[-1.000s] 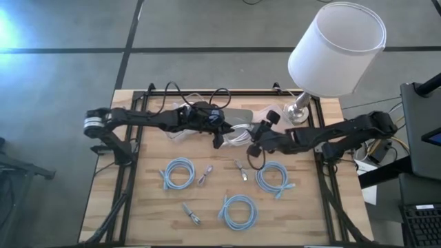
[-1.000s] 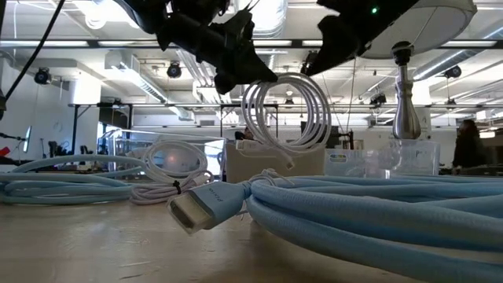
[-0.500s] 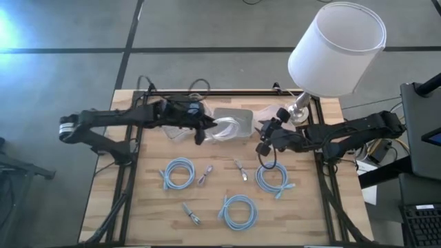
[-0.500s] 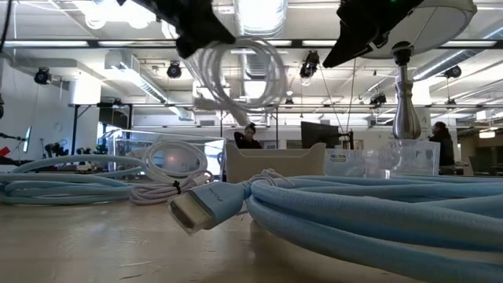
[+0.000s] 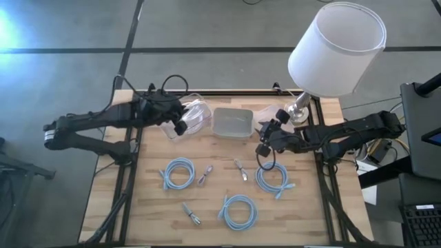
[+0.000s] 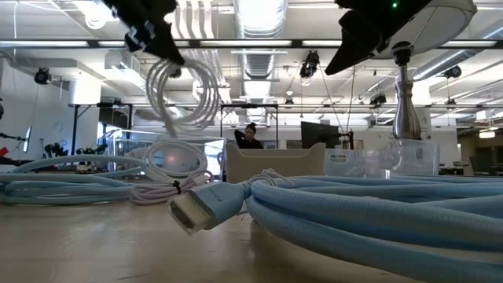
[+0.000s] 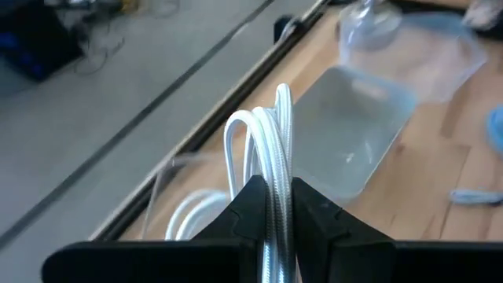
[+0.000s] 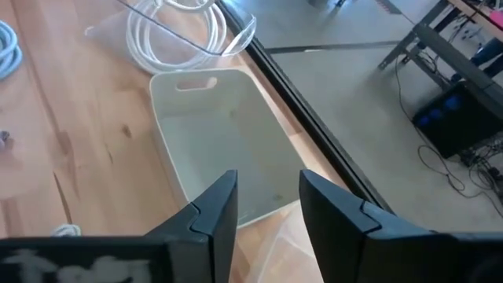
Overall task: Pick & Place USB Port
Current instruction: Put the white HDMI cable into the left transparent bin
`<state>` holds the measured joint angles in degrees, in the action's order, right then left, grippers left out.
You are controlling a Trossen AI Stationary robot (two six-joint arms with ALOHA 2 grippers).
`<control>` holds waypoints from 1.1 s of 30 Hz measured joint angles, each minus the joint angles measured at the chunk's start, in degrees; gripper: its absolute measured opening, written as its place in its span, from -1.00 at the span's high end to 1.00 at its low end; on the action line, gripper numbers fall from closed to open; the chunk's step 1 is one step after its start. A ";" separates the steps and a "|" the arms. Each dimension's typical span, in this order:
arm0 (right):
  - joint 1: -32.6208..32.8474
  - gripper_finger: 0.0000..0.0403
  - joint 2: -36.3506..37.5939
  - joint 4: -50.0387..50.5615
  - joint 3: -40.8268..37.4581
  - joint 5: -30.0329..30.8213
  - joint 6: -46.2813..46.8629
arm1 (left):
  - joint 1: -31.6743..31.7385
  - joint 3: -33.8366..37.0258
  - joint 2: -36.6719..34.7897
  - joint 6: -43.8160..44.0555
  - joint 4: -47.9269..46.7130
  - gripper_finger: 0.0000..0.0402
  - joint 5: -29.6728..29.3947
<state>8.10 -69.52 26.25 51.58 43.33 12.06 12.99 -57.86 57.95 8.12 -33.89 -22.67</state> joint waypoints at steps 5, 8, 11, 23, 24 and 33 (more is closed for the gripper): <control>0.00 0.35 -0.02 -0.09 -0.79 0.02 -0.01 | 2.86 5.88 -0.05 2.51 1.75 0.79 1.37; 0.00 0.38 -0.04 -0.05 -1.57 0.00 -0.03 | 5.55 8.90 -0.16 3.23 4.36 0.79 4.00; 0.00 0.39 -0.04 -0.17 -2.10 0.02 -0.02 | 8.69 11.61 -0.26 4.65 8.85 0.79 11.01; 0.00 0.34 -0.07 -0.28 -2.28 0.02 -0.03 | 21.08 19.61 -0.33 12.29 14.35 0.74 22.96; 0.00 0.34 -0.05 -0.29 -2.28 0.04 -0.03 | 21.71 20.22 -0.32 12.10 14.19 0.72 22.76; 0.00 0.39 -0.04 -0.52 -2.28 0.02 0.80 | 23.41 23.45 0.41 7.57 13.03 0.49 23.66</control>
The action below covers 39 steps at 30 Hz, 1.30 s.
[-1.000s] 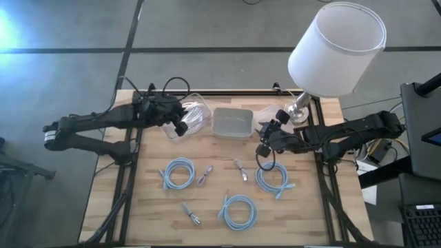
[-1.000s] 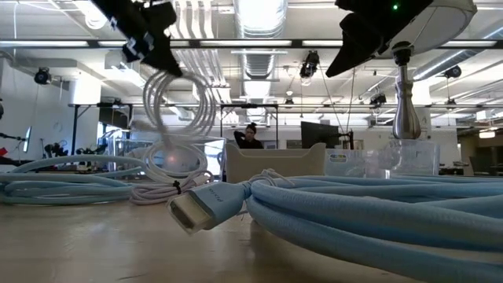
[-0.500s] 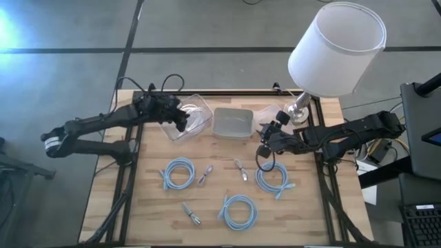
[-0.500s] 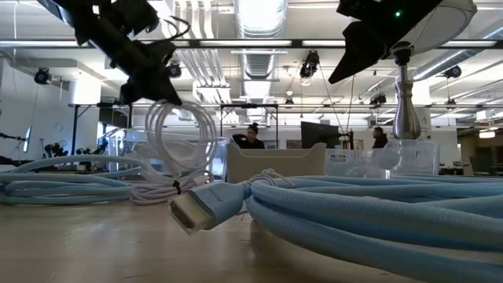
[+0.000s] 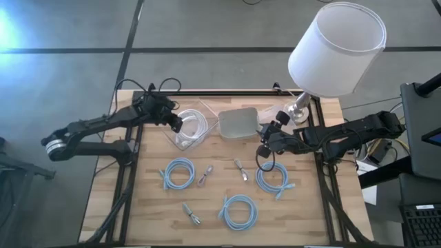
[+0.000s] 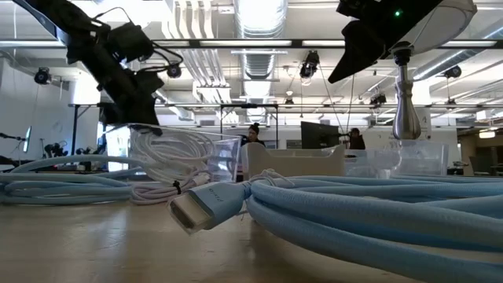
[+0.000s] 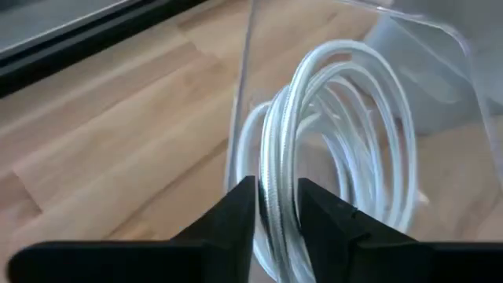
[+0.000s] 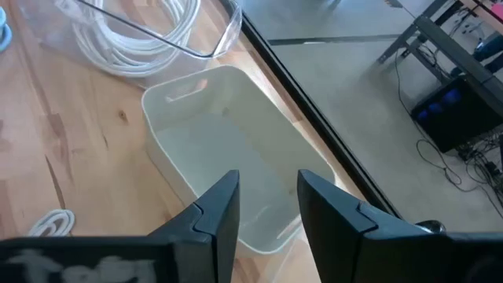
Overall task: Pick & Place USB Port
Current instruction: Put the white HDMI cable into the left transparent bin, then put the top left blue HDMI cable into the gray bin
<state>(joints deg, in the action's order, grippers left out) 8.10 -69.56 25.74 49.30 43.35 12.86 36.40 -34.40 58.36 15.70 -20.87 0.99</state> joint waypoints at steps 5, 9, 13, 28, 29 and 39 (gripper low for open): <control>-0.02 0.37 -0.01 -0.90 0.00 0.02 0.02 | -0.02 0.32 0.68 -2.65 0.14 0.29 -0.02; -0.02 0.35 0.00 -0.98 0.00 0.02 0.02 | 0.00 -0.91 0.49 -5.43 -0.57 0.17 -0.53; -0.02 0.37 0.00 -1.01 0.00 0.02 0.02 | 0.00 -4.51 -0.41 -7.84 -4.26 0.08 -0.67; -0.02 0.33 0.02 -1.25 -0.26 -0.06 0.70 | -3.25 -10.87 -1.30 -11.53 -5.28 0.13 9.92; -0.02 0.33 0.02 -1.25 -0.29 -0.28 0.70 | -4.07 -10.63 -1.28 -11.58 -5.03 0.14 10.83; -0.03 0.15 -2.41 -4.97 -0.35 -7.75 0.20 | -15.86 -7.92 -1.28 -16.34 -2.59 0.17 12.04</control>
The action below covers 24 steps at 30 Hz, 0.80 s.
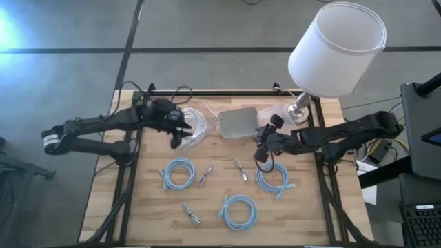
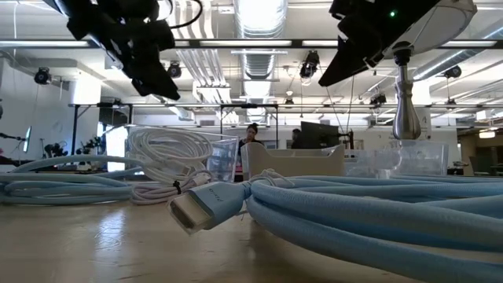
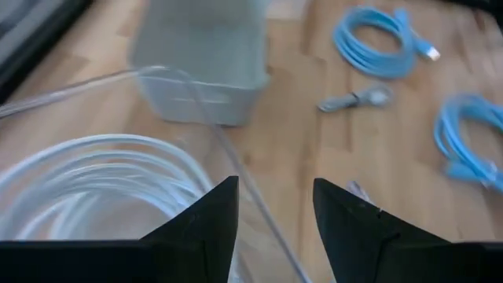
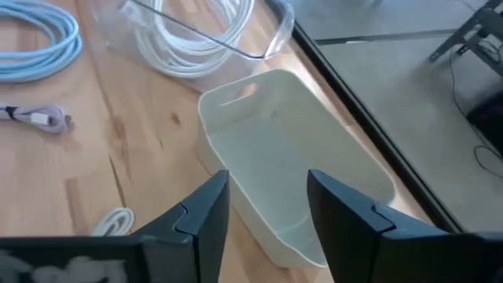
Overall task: Pick & Place USB Port
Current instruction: Put the top left blue HDMI cable into the gray bin
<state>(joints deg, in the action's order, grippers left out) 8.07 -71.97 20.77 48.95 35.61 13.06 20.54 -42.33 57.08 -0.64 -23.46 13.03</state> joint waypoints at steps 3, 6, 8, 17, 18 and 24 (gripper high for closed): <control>-0.02 0.08 -2.01 -0.45 0.00 -0.08 0.02 | -3.59 1.38 0.00 -0.84 0.06 0.17 -0.04; -0.18 0.04 -3.88 -0.45 0.00 -0.09 0.02 | -7.14 2.95 0.00 -0.82 0.44 0.17 -0.15; -0.23 0.02 -4.96 -0.54 0.31 -0.06 -0.05 | -9.47 4.33 0.00 -0.70 2.20 0.17 -0.51; -0.65 0.00 -5.82 -0.63 0.63 -0.03 -0.20 | -19.11 7.64 2.61 -0.51 9.77 0.17 -5.59; -0.65 0.00 -5.64 -0.70 0.63 -0.05 -0.21 | -20.12 7.33 3.31 -0.49 9.46 0.17 -6.79; -0.63 0.00 -4.76 -3.86 0.66 -0.01 -2.79 | -23.92 4.53 8.21 -0.81 8.44 0.17 -7.86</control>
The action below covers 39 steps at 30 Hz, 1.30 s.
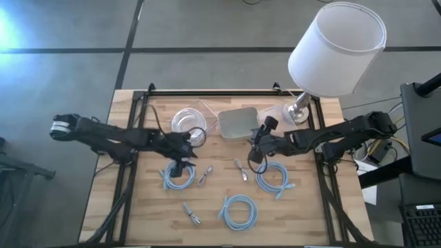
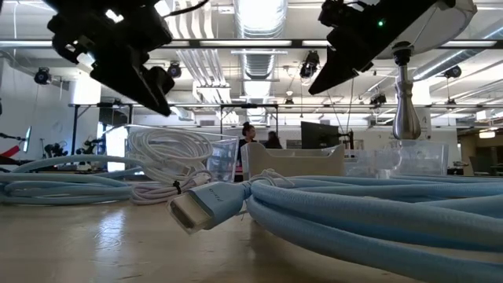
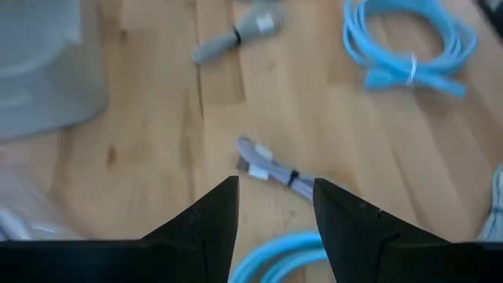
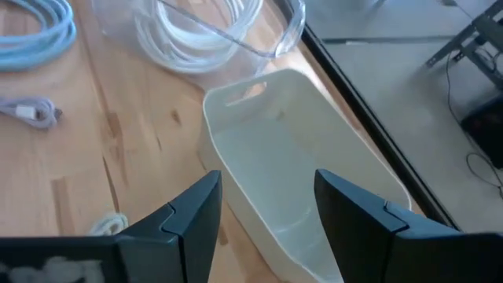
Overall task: Pick & Place USB Port
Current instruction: Put the top left blue HDMI cable into the gray bin
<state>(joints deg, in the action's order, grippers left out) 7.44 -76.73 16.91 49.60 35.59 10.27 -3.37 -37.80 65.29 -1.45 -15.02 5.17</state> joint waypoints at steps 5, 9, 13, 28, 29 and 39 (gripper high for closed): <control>0.04 0.00 0.13 -1.06 0.00 -0.04 -0.40 | -1.16 -3.70 6.41 -3.09 -6.04 0.17 -2.11; 0.04 0.00 0.13 -1.14 0.00 -0.04 -0.40 | -1.27 -6.26 11.83 -6.29 -11.11 0.17 -5.21; 0.04 0.00 0.13 -1.23 0.00 -0.07 -0.38 | -1.33 -8.29 15.83 -9.37 -13.68 0.17 -7.56; 0.04 0.00 0.13 -1.16 -0.07 -0.11 -0.20 | -1.28 -10.83 20.15 -9.51 -20.12 0.18 -8.29; 0.04 0.00 0.13 -1.12 -0.07 -0.11 -0.20 | -1.29 -10.76 20.30 -9.51 -20.24 0.19 -8.26; 0.04 0.00 0.13 -1.24 -0.11 -0.09 -0.20 | -1.28 -10.72 20.77 -7.35 -19.28 0.89 -7.50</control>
<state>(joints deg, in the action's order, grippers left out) 7.49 -76.60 15.67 49.50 35.51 10.07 -4.66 -48.52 86.06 -8.80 -34.30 -2.34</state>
